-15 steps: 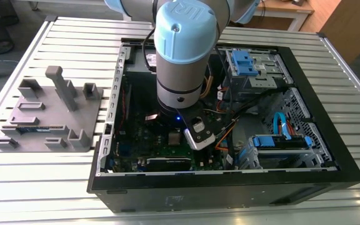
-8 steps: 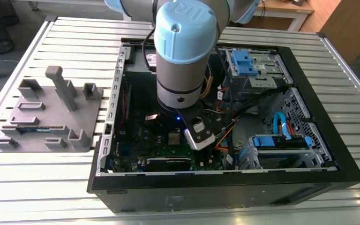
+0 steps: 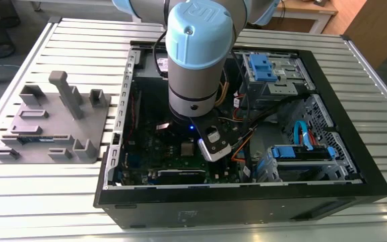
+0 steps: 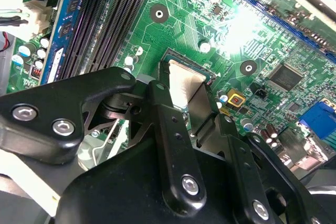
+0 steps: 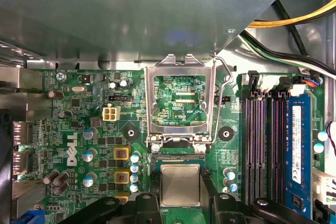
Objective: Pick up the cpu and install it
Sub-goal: 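Place the cpu into insertion slot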
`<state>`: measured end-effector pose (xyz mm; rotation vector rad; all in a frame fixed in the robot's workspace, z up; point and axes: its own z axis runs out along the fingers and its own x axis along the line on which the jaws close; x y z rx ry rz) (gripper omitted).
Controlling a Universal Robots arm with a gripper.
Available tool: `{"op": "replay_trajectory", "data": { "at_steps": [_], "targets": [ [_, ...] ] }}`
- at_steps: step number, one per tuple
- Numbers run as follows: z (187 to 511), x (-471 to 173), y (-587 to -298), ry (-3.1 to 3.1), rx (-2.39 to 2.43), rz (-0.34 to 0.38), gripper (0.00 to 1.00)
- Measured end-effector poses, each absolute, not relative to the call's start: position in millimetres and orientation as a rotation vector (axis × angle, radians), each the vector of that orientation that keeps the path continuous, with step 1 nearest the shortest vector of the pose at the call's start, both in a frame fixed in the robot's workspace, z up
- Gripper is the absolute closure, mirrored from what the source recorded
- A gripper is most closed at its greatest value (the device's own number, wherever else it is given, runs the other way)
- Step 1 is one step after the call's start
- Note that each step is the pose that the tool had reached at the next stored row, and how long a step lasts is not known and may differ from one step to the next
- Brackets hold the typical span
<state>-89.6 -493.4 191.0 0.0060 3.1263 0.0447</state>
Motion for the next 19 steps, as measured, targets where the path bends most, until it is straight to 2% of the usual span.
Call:
{"op": "replay_trajectory", "data": {
  "at_steps": [19],
  "targets": [
    [190.5, -89.6, -493.4, 3.126, 0.006, 0.045, 0.62]
  ]
}}
